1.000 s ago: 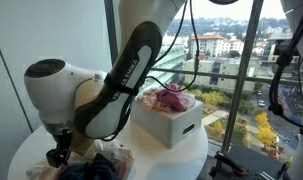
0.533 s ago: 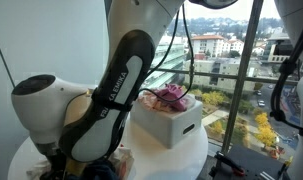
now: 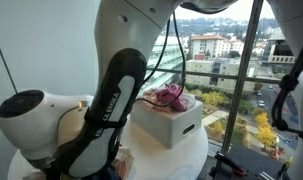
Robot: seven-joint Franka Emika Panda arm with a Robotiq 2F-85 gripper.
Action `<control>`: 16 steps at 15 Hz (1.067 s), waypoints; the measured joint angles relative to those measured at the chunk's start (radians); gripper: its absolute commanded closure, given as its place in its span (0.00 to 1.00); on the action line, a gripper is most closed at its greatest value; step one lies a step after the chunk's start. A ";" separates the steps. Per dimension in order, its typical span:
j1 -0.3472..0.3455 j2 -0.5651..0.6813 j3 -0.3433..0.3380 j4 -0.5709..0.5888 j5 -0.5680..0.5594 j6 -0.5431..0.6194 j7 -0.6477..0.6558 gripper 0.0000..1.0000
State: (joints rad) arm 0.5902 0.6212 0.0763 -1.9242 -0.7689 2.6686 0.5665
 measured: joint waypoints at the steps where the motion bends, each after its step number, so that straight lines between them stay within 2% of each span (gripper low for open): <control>1: 0.000 -0.005 -0.007 0.003 0.000 0.000 -0.007 0.00; 7: -0.011 -0.043 -0.054 0.008 -0.001 -0.001 -0.062 0.00; 11: -0.018 -0.044 -0.051 0.014 -0.001 -0.001 -0.087 0.00; 16: 0.010 -0.006 -0.042 0.016 0.000 -0.001 -0.078 0.00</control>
State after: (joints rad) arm 0.6005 0.6153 0.0347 -1.9081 -0.7693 2.6678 0.4885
